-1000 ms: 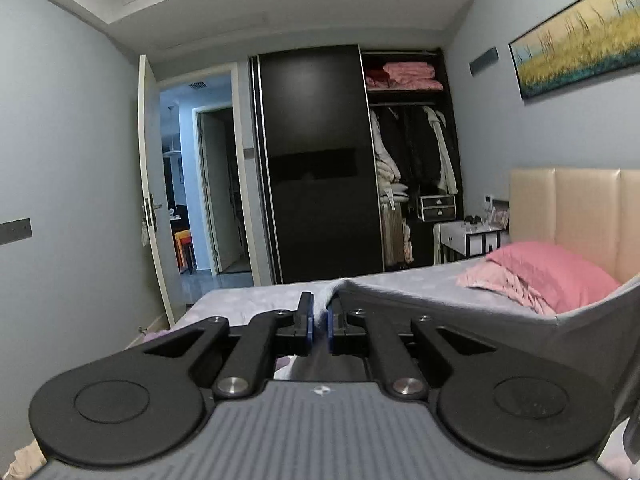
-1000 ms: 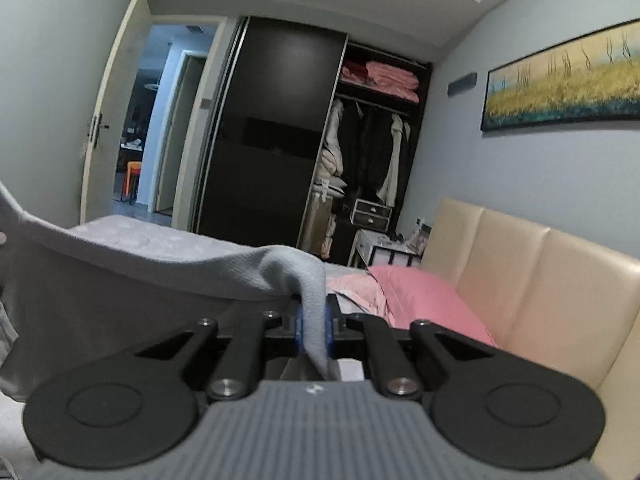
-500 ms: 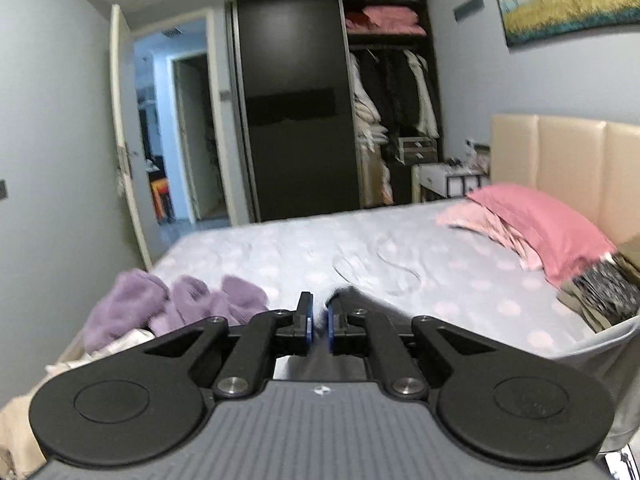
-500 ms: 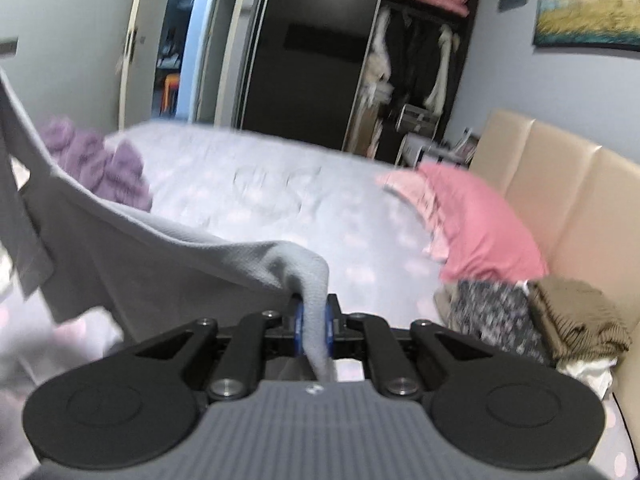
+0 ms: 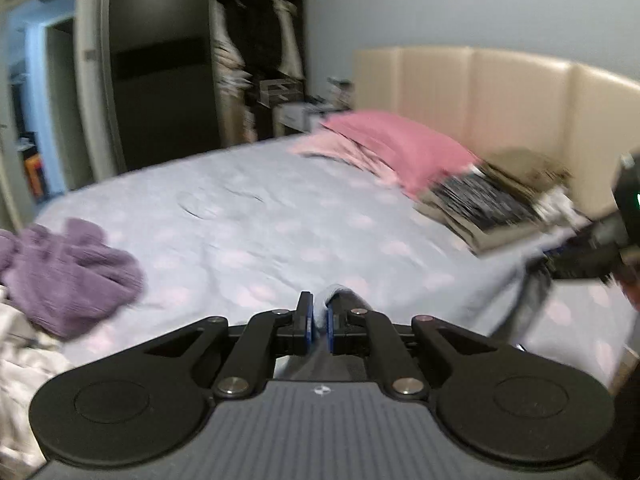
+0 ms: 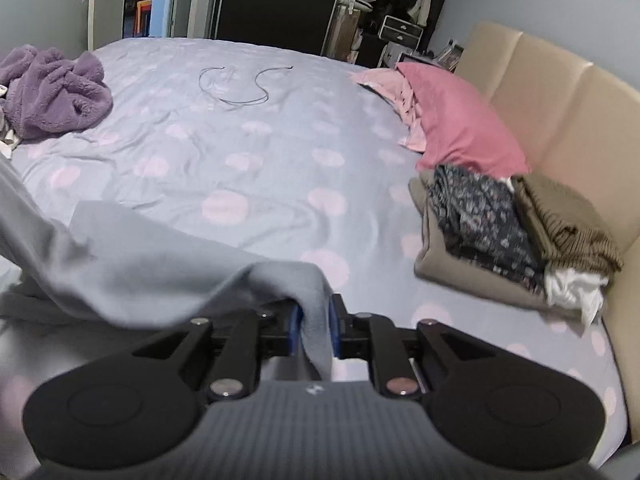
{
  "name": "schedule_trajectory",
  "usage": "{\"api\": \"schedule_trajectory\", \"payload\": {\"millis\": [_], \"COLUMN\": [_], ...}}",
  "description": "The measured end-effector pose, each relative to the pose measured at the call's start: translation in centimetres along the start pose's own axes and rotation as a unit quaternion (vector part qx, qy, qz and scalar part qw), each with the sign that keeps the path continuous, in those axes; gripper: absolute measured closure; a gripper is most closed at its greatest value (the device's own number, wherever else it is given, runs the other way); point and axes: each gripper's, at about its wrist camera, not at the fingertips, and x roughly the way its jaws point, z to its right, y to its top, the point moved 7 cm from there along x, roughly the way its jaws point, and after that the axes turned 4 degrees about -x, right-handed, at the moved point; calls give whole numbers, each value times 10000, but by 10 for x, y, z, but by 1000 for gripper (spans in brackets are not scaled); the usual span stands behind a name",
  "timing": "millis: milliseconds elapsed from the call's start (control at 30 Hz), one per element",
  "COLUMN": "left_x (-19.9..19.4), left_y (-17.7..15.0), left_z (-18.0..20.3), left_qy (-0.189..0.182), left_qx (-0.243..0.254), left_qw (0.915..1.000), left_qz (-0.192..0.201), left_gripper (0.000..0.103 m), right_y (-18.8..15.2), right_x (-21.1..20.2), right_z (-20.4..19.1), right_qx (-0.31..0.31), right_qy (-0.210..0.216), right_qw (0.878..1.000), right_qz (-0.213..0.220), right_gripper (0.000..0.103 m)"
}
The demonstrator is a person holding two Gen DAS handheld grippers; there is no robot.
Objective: Fold clothes
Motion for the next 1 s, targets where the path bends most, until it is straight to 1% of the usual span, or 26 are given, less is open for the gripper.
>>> {"api": "schedule_trajectory", "payload": {"millis": [33,67,133,233,333,433,500,567,600,633,667,700,733,767,800,833,900,933,1000], "left_x": [2,4,8,12,7,-1,-4,-6,-7,-8,-9,-10,-11,-12,-12,-10,-2,2,12], "left_y": [-9,-18,-36,-63,-82,-96,-97,-95,-94,-93,-93,-92,-91,-90,-89,-88,-92,-94,-101], "left_z": [7,13,22,34,46,49,38,22,14,6,-2,-10,-18,-29,-41,-51,-68,-75,-88], "left_qy": [-67,-138,-307,-568,-629,-511,-385,-249,-180,-112,-44,24,92,210,332,369,299,250,122], "left_qx": [27,21,-75,-157,-9,87,25,-78,-130,-181,-232,-284,-335,-348,-318,-281,-351,-411,-539], "left_qw": [10000,9999,9992,9968,9963,9974,9978,9977,9975,9973,9969,9964,9959,9953,9947,9940,9929,9923,9911], "left_qz": [-41,-98,-250,-545,-593,-491,-535,-622,-665,-709,-752,-795,-838,-880,-920,-987,-1099,-1142,-1213], "left_gripper": [98,97,96,92,91,91,91,91,90,87,82,73,68,56,52,52,53,54,54], "right_y": [1,-1,-3,-2,0,6,10,14,16,17,19,21,24,26,29,32,39,41,41], "right_x": [-3,-9,-17,-26,-32,-41,-48,-54,-54,-54,-53,-51,-50,-48,-47,-45,-38,-33,-20], "right_z": [-1,-1,0,-2,-1,-10,-18,-31,-38,-46,-54,-62,-72,-81,-90,-103,-130,-146,-173], "right_qx": [48,125,181,352,636,480,364,147,7,-133,-204,-274,-344,-414,-484,-588,-824,-963,-1146], "right_qy": [79,130,62,149,259,275,368,521,530,538,591,645,776,907,1038,1177,1419,1498,1638], "right_qw": [9999,9997,9996,9988,9969,9966,9957,9951,9955,9957,9952,9946,9933,9917,9900,9876,9826,9808,9780], "right_qz": [77,167,207,313,396,619,762,826,784,742,753,763,785,806,828,854,867,797,596], "right_gripper": [81,71,60,61,61,61,58,42,36,21,18,18,18,18,18,18,18,20,29]}}
